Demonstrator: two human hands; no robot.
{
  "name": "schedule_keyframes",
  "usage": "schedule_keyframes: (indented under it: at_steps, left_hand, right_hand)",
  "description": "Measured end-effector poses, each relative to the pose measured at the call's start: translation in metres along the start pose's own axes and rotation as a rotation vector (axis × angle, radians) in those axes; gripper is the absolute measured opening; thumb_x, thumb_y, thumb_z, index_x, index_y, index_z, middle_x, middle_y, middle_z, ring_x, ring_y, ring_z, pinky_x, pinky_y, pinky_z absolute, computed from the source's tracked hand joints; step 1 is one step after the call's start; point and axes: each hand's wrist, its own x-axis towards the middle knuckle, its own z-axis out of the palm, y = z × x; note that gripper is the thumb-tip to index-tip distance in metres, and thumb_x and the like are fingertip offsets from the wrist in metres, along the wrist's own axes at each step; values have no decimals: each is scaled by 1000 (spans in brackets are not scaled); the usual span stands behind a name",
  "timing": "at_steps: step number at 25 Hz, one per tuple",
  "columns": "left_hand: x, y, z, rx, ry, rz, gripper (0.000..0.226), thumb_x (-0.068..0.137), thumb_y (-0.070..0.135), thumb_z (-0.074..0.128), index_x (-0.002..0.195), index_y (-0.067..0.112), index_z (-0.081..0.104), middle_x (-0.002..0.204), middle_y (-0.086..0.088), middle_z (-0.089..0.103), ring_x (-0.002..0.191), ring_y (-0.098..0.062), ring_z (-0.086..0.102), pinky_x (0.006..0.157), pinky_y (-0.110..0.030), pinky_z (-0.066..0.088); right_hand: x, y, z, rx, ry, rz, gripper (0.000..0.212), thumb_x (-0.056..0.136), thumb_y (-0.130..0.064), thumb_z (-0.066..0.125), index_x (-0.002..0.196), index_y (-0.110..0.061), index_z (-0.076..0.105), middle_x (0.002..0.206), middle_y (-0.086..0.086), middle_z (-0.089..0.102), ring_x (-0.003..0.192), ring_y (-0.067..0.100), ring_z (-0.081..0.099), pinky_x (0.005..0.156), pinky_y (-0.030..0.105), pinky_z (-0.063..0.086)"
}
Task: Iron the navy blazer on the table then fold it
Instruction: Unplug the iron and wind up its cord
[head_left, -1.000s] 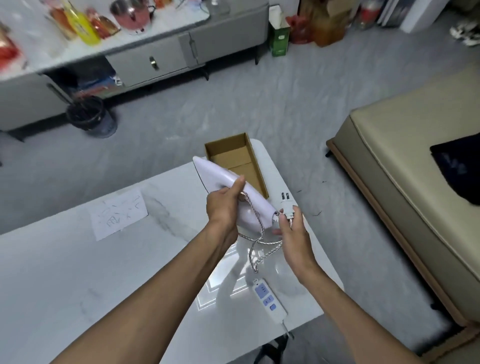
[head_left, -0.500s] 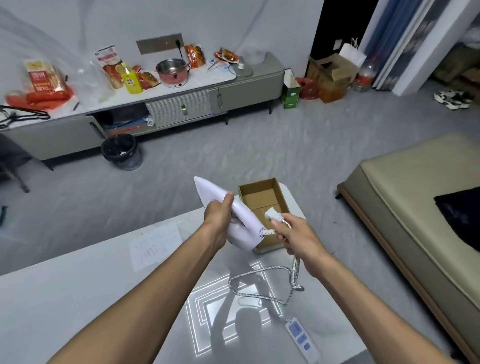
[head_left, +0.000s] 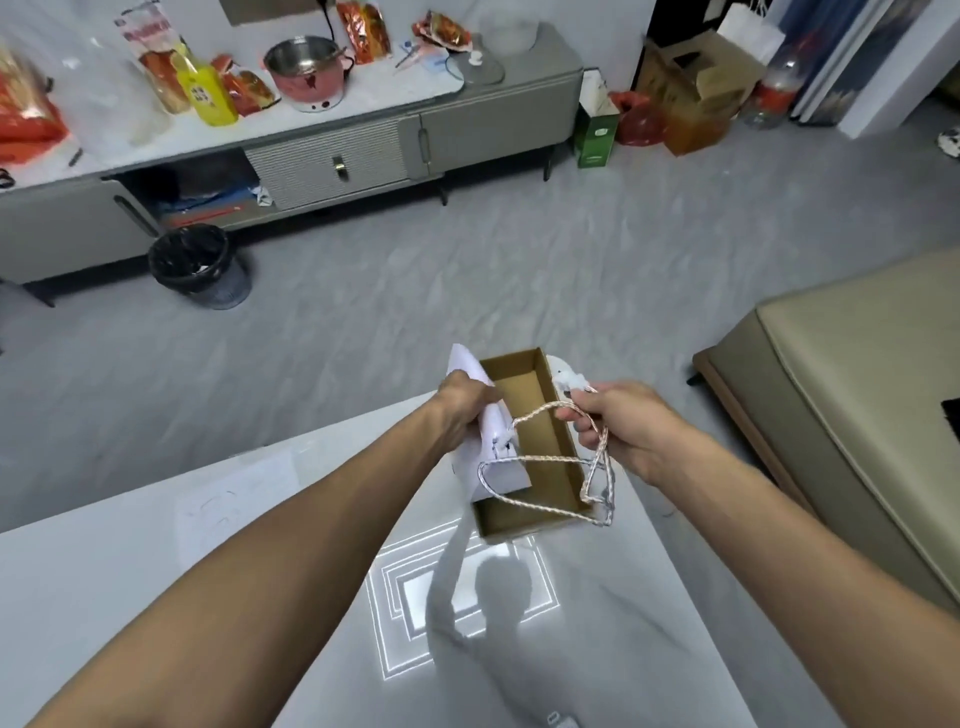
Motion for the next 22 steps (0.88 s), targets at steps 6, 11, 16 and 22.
schedule_keyframes:
  at_steps: [6, 11, 16, 22]
  left_hand:
    - [102, -75, 50, -38, 60, -73, 40, 91, 18, 68, 125, 0, 55, 118, -20, 66, 106, -36, 65, 95, -52, 54]
    - [133, -115, 58, 63, 124, -62, 30, 92, 22, 66, 110, -2, 59, 110, -22, 68, 98, -38, 67, 89, -48, 56]
    - [125, -122, 60, 216, 130, -36, 28, 98, 26, 59, 105, 0, 57, 95, -17, 61, 85, -30, 57, 69, -29, 40]
    - [96, -132, 43, 745, 387, 263, 41, 97, 32, 56, 129, 7, 49, 126, -15, 51, 118, -34, 48, 84, -40, 44]
  right_hand:
    - [132, 57, 0, -201, 40, 20, 16, 99, -14, 49, 103, -9, 64, 66, 4, 58, 44, 10, 31, 36, 19, 24]
    - [204, 104, 32, -503, 164, -114, 26, 92, -26, 52, 104, -15, 72, 87, 8, 69, 82, 29, 62, 74, 34, 47]
    - [239, 141, 58, -403, 237, -108, 30, 97, -21, 47, 116, -8, 67, 109, 9, 67, 90, 27, 57, 78, 31, 45]
    - [230, 158, 48, -827, 158, -288, 31, 102, -12, 37, 119, 4, 59, 123, 23, 58, 111, 37, 52, 87, 33, 38]
